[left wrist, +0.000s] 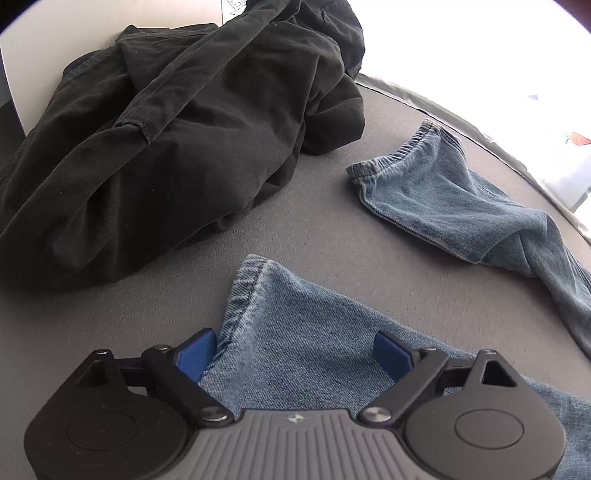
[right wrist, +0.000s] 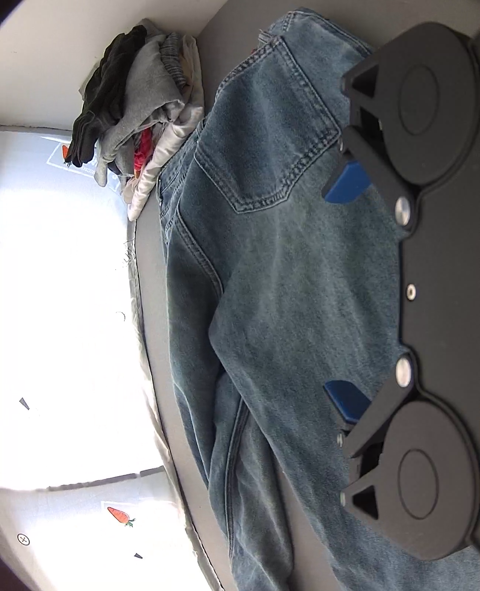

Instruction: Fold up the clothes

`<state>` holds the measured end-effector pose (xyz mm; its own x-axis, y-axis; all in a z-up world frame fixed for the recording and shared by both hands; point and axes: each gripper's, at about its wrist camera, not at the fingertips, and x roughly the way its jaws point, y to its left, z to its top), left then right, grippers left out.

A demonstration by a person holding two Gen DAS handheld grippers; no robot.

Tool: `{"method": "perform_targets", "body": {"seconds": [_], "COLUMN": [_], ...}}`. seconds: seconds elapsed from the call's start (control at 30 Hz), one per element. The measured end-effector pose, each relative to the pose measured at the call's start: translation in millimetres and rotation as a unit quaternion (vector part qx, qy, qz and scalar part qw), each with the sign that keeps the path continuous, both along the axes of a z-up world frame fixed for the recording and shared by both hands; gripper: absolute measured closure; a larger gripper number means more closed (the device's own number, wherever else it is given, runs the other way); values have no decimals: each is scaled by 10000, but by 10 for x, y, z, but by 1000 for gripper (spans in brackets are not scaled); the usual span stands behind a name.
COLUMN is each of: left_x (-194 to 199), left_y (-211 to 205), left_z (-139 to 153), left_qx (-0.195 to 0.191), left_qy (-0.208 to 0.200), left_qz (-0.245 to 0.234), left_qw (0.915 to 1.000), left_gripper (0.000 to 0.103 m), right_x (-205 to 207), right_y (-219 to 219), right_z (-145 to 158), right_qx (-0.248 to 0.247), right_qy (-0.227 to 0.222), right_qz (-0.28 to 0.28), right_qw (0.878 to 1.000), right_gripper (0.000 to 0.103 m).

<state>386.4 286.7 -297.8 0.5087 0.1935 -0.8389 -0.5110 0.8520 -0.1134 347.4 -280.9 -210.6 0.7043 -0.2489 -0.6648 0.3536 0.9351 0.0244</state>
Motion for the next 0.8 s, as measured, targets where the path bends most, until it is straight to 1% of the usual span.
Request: {"method": "perform_targets", "body": {"seconds": [0.07,0.13,0.2,0.27,0.3,0.37,0.43,0.53,0.67,0.73,0.8], "left_x": [55,124,152,201,233,290,324,340,287,353,498], "left_y": [-47,-162,-225,-238,-237,-231,-222,-227,-125,-129,-120], "left_z": [-28,-38,-40,-44,-31,10,101,317,700,840,902], "left_qx": [81,303,435,464,486,527,535,402,28,-81,-297], "left_qy": [89,228,230,255,296,349,306,130,-201,-313,-414], "left_qz": [-41,-42,53,181,222,282,277,367,583,545,520], "left_qw": [9999,9993,9988,9984,9981,9976,9977,9984,9981,9980,9973], "left_gripper": [0,0,0,0,0,0,0,0,0,0,0], "right_x": [198,355,468,553,595,635,637,628,640,646,648], "right_y": [-83,-133,-188,-237,-241,-208,-191,-198,-193,-191,-191], "right_z": [-86,-186,-278,-343,-378,-404,-414,-403,-401,-401,-401], "right_qx": [-9,-165,-238,-189,-206,-276,-285,-248,-256,-261,-264], "right_qy": [103,197,145,81,-21,-129,-191,-208,-208,-208,-210], "right_qz": [-165,-268,-397,-550,-648,-669,-685,-684,-685,-685,-685], "right_qw": [9998,9993,9988,9983,9977,9973,9971,9971,9971,9971,9971], "right_gripper": [0,0,0,0,0,0,0,0,0,0,0]}}
